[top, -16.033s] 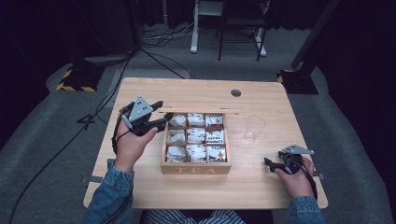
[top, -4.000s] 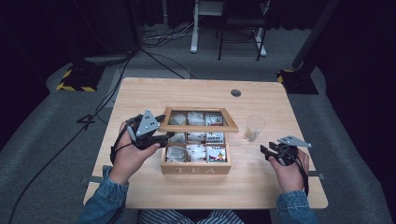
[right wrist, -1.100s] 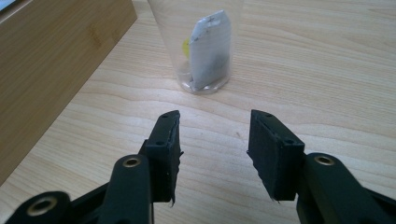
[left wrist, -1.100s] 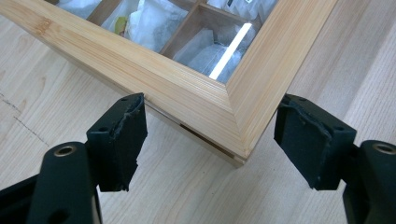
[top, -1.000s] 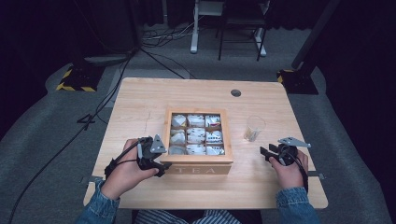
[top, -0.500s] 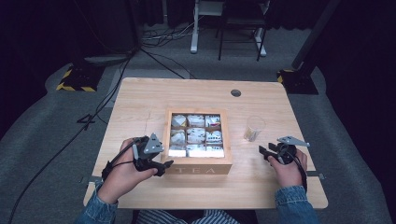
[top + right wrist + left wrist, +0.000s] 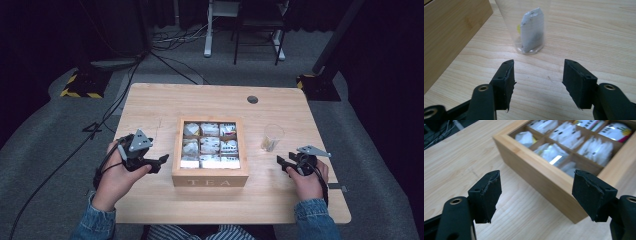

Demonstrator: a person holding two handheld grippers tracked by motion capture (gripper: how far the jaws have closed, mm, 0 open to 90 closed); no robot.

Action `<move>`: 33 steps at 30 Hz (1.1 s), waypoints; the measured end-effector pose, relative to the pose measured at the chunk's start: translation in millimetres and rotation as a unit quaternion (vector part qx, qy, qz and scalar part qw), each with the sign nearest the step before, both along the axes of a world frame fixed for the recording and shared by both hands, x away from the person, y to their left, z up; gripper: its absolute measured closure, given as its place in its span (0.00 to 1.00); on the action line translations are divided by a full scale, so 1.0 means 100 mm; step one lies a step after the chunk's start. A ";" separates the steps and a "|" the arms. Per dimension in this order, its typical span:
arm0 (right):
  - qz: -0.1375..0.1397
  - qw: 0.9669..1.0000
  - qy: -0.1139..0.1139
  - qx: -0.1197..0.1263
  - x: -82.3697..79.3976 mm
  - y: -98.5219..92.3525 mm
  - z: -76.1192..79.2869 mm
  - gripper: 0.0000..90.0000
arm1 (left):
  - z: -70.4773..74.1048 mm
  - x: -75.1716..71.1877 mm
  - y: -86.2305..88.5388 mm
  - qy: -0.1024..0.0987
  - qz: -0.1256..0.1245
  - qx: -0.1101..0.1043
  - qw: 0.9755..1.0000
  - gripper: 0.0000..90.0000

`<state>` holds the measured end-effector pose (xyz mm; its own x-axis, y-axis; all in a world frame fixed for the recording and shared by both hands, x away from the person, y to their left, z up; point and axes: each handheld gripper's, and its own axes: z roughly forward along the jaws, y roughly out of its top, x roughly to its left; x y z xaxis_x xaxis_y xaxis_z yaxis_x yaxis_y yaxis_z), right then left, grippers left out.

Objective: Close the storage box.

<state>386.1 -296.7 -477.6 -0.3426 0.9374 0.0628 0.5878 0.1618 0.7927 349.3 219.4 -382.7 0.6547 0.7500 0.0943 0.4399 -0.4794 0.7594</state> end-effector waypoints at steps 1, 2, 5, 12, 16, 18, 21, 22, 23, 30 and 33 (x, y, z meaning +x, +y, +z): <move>-0.002 1.000 0.000 0.001 -0.01 -0.01 0.00 0.48 | 0.00 0.02 0.02 -0.001 0.005 -0.002 1.000 0.27; 0.000 1.000 -0.002 0.000 -0.01 -0.03 -0.01 0.48 | -0.01 0.05 0.05 0.000 0.008 -0.003 1.000 0.27; -0.006 1.000 -0.004 0.004 -0.03 -0.07 -0.02 0.47 | -0.07 0.13 0.13 0.004 0.031 -0.003 0.999 0.27; -0.011 1.000 -0.004 -0.001 -0.03 -0.15 -0.07 0.47 | -0.21 0.30 0.32 0.013 0.070 -0.006 0.997 0.27; -0.017 1.000 -0.004 0.000 -0.03 -0.19 -0.08 0.47 | -0.36 0.40 0.41 0.021 0.093 -0.021 0.995 0.27; -0.020 1.000 -0.004 -0.003 -0.02 -0.20 -0.09 0.47 | -0.44 0.45 0.46 0.018 0.102 -0.032 0.994 0.27; -0.021 1.000 -0.004 -0.006 -0.01 -0.21 -0.10 0.47 | -0.60 0.53 0.56 0.024 0.127 -0.028 0.991 0.27; -0.021 1.000 -0.004 -0.009 0.00 -0.22 -0.11 0.47 | -0.63 0.55 0.58 0.026 0.129 -0.029 0.991 0.27; -0.020 1.000 -0.004 -0.009 0.00 -0.22 -0.11 0.46 | -0.66 0.56 0.60 0.027 0.133 -0.030 0.990 0.27; -0.020 1.000 0.001 -0.019 0.04 -0.24 -0.16 0.46 | -0.88 0.64 0.66 0.058 0.142 -0.015 0.988 0.27; -0.019 1.000 0.002 -0.025 0.06 -0.24 -0.17 0.46 | -0.95 0.65 0.64 0.068 0.141 -0.003 0.988 0.26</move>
<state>391.6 -320.2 -495.0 -0.3071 0.9515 0.0176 0.5974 0.1784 0.7819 414.5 283.8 -477.8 0.4264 0.9044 0.0144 0.6535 -0.3191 0.6864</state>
